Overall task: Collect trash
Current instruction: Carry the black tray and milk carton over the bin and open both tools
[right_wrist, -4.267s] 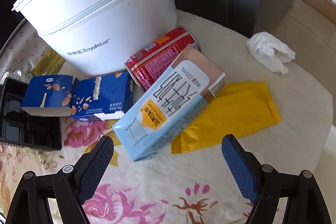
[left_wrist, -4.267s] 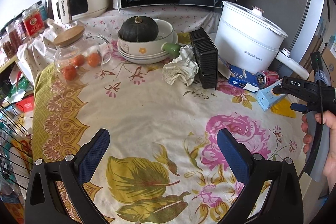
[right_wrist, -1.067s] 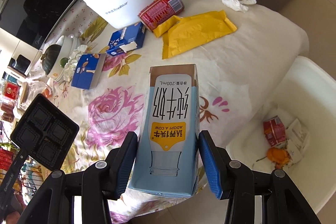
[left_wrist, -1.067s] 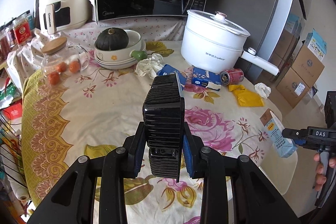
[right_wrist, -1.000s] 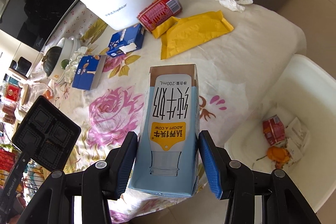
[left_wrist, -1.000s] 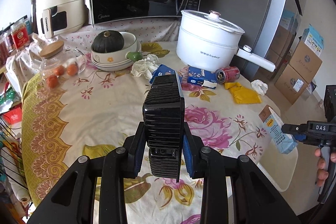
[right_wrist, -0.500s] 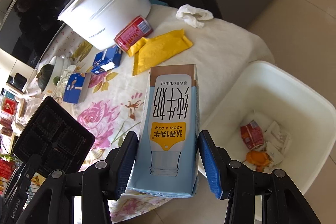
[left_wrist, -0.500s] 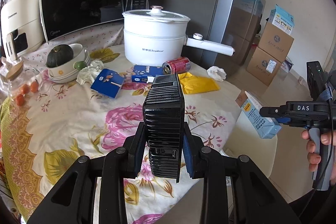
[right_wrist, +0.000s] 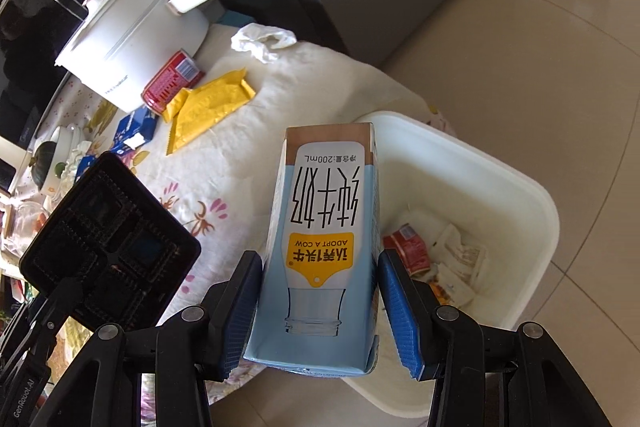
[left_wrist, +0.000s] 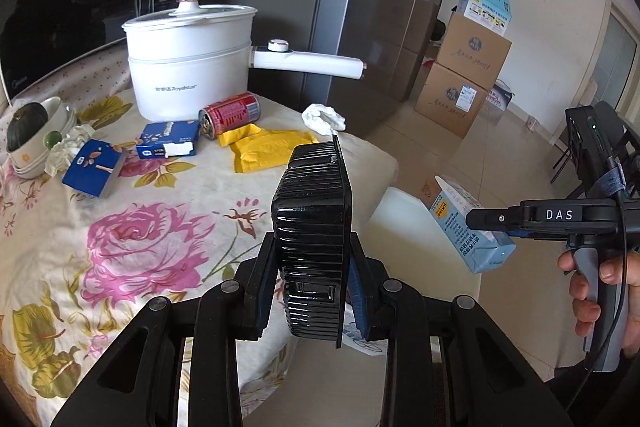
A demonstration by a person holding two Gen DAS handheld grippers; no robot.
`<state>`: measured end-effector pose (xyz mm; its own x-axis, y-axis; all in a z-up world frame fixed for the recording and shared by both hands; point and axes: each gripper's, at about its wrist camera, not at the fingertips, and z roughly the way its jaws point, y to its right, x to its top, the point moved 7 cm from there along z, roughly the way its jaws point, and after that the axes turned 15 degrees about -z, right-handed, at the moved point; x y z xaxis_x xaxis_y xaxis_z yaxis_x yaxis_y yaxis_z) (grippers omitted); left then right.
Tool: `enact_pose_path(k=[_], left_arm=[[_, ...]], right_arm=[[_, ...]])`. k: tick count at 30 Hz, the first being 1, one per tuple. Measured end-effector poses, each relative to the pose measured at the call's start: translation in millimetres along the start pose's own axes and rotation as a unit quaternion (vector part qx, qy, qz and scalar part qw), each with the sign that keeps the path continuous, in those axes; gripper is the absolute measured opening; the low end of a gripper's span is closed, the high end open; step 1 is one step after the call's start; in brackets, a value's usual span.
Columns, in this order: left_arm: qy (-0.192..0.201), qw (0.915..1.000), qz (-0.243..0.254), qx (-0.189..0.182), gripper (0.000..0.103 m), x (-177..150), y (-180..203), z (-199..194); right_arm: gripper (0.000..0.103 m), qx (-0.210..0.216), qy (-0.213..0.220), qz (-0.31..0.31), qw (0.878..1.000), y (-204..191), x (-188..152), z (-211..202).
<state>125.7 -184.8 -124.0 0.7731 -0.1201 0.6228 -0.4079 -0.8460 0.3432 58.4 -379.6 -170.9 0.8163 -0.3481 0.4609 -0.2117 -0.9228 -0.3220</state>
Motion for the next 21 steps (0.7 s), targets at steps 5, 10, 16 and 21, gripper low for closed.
enact_pose_path(k=[5,10,16,21], left_arm=[[-0.018,0.9995,0.006,-0.026,0.034,-11.1,24.8,24.5],[-0.036,0.9983,0.011,-0.044,0.034,-22.7,43.2,46.7],[-0.059,0.9966,0.025,-0.052,0.034,-37.7,57.2,68.8],[-0.059,0.9963,0.033,-0.053,0.035,-39.3,57.6,81.5]], right_arm=[[0.053,-0.022,-0.009,0.000,1.000,22.8,-7.5,-1.3],[0.053,-0.033,-0.018,0.008,0.999,40.9,-16.0,-1.2],[0.053,-0.046,-0.022,0.003,0.999,49.3,-20.7,-3.3],[0.053,-0.049,-0.028,0.002,0.998,53.5,-25.1,-1.9]])
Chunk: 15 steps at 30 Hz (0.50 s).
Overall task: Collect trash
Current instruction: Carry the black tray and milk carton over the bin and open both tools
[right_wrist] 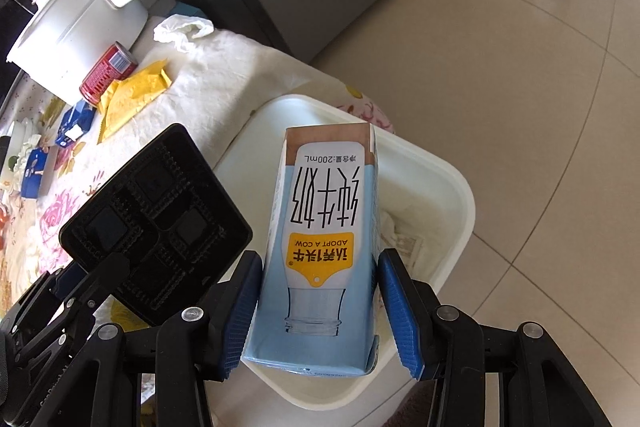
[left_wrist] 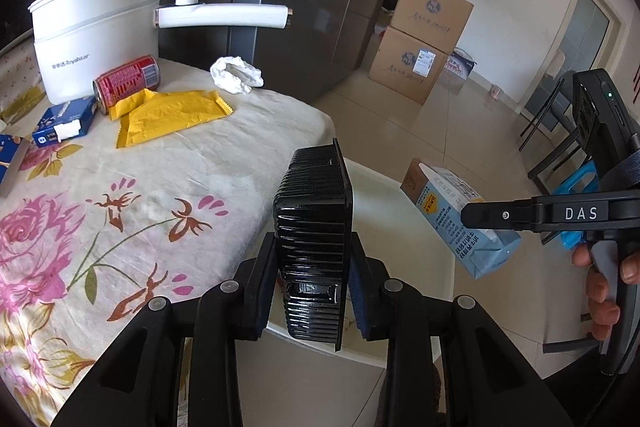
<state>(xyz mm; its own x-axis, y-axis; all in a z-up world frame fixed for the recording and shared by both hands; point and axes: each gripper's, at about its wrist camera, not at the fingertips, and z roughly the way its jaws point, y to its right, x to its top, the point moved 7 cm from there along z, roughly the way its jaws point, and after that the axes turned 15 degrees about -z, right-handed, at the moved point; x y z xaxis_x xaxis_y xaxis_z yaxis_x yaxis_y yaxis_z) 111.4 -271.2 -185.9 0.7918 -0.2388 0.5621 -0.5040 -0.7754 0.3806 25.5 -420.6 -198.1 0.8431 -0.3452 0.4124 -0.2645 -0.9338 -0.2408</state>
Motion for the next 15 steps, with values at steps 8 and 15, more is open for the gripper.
enact_pose_path(k=[8,15], left_arm=[[0.040,0.9985,-0.002,0.039,0.084,14.8,-12.1,-17.1],[0.041,0.9957,-0.026,0.080,0.091,23.1,-42.1,-33.5]], right_arm=[[0.053,0.000,0.001,0.002,1.000,2.4,-0.1,-1.3],[0.053,-0.004,0.001,-0.008,1.000,-4.6,1.1,-0.4]])
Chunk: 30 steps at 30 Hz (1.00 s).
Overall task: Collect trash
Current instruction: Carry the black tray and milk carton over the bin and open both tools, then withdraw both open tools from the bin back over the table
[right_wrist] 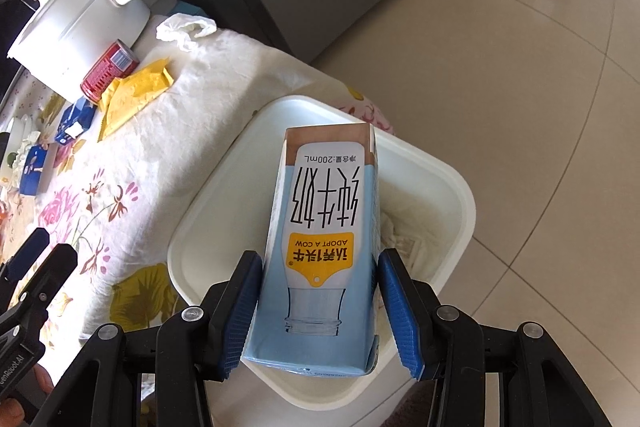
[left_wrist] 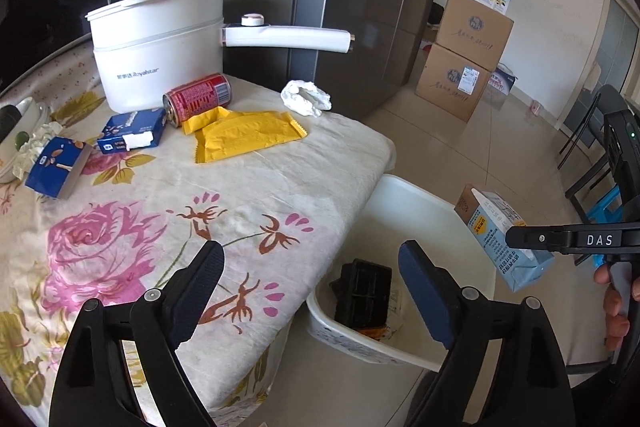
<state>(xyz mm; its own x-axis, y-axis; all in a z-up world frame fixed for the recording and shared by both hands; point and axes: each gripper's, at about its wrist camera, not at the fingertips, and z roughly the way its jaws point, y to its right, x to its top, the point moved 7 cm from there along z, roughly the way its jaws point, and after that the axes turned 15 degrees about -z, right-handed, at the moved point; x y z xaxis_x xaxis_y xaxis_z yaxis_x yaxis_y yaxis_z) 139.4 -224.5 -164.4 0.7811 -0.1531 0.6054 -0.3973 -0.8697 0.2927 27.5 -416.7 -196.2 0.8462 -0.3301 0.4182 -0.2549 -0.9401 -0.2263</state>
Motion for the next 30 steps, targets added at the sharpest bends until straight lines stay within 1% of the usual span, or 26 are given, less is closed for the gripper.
enact_pose_path(k=[6,8,9,10,15,24,30], left_arm=[[-0.004,0.9996,-0.016,0.022,0.093,3.7,-27.1,-13.5],[-0.002,0.9994,-0.019,0.029,0.094,5.2,-35.6,-19.8],[-0.001,0.9993,-0.020,0.033,0.095,5.7,-39.7,-22.8],[-0.001,0.9991,-0.021,0.038,0.095,6.2,-43.9,-25.8],[0.000,0.9979,-0.032,0.057,0.096,7.8,-64.6,-37.8],[0.007,0.9953,-0.057,0.078,0.096,12.4,-99.7,-61.2],[0.003,0.9927,-0.085,0.085,0.096,17.1,-124.8,-74.9]], right_arm=[[0.054,0.003,0.002,0.000,1.000,-7.6,1.8,-0.4],[0.063,0.008,0.005,0.000,1.000,-10.8,3.3,-1.5],[0.077,0.008,0.006,-0.001,1.000,-12.9,4.1,-2.1],[0.084,0.005,0.010,-0.002,1.000,-14.1,5.0,-3.6],[0.085,-0.001,0.020,-0.018,1.000,-26.8,10.8,-7.1],[0.085,-0.009,0.029,-0.045,0.999,-57.3,22.8,-6.3],[0.086,-0.001,0.037,-0.059,0.998,-87.0,35.2,-3.7]])
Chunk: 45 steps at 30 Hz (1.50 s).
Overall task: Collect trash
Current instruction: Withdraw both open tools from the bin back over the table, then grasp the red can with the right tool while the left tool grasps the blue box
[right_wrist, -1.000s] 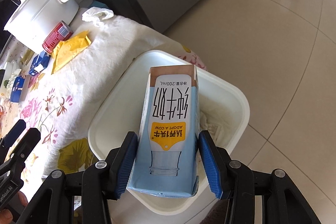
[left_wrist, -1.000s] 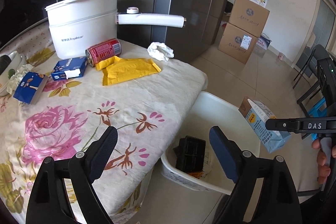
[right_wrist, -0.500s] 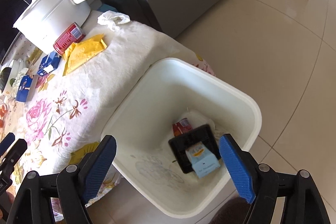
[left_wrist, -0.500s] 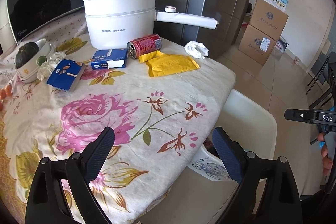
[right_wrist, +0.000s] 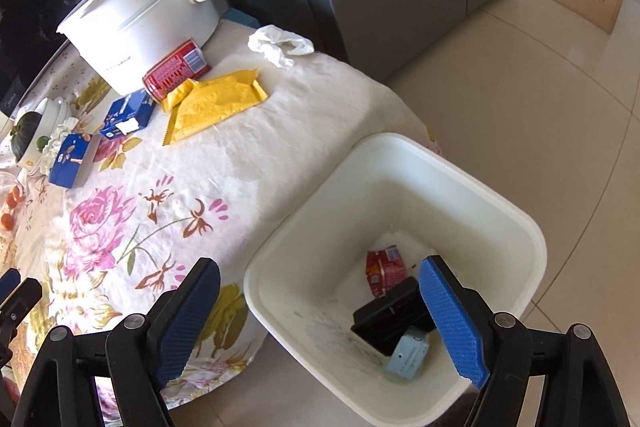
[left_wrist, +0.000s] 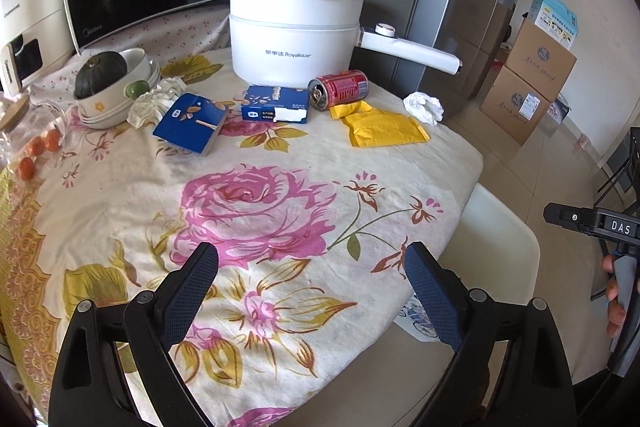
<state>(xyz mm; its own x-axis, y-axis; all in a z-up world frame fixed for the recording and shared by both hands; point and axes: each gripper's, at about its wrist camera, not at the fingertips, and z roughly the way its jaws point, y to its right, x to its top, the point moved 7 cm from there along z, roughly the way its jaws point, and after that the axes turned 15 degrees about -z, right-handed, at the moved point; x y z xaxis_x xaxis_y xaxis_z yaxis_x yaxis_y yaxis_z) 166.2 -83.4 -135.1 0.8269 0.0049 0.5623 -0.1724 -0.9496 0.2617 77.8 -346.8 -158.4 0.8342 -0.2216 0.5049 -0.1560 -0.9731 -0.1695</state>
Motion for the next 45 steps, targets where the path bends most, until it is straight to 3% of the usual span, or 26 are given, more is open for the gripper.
enact_pose_path(k=[15,22,26,30,38,45], left_arm=[[0.011,0.9977,-0.028,0.061,0.101,31.7,-68.6,-7.7],[0.016,0.9944,-0.040,0.097,0.101,44.1,-104.4,9.3],[0.011,0.9938,-0.022,0.108,0.101,53.2,-117.5,30.6],[0.007,0.9939,-0.010,0.110,0.101,67.7,-129.4,51.2],[0.020,0.9960,-0.019,0.085,0.101,91.4,-144.1,85.1],[0.024,0.9972,-0.038,0.060,0.101,109.6,-151.3,107.7]], right_arm=[[0.092,-0.005,0.000,-0.060,0.998,-75.2,46.1,33.0],[0.092,-0.010,-0.004,-0.084,0.996,-96.0,68.5,60.2],[0.092,-0.003,-0.008,-0.094,0.995,-101.5,84.6,83.4],[0.092,0.033,0.006,-0.093,0.995,-107.2,109.8,105.0],[0.093,0.037,0.033,-0.182,0.982,-127.8,164.7,153.9],[0.094,0.040,0.039,-0.214,0.975,-133.3,194.9,193.1]])
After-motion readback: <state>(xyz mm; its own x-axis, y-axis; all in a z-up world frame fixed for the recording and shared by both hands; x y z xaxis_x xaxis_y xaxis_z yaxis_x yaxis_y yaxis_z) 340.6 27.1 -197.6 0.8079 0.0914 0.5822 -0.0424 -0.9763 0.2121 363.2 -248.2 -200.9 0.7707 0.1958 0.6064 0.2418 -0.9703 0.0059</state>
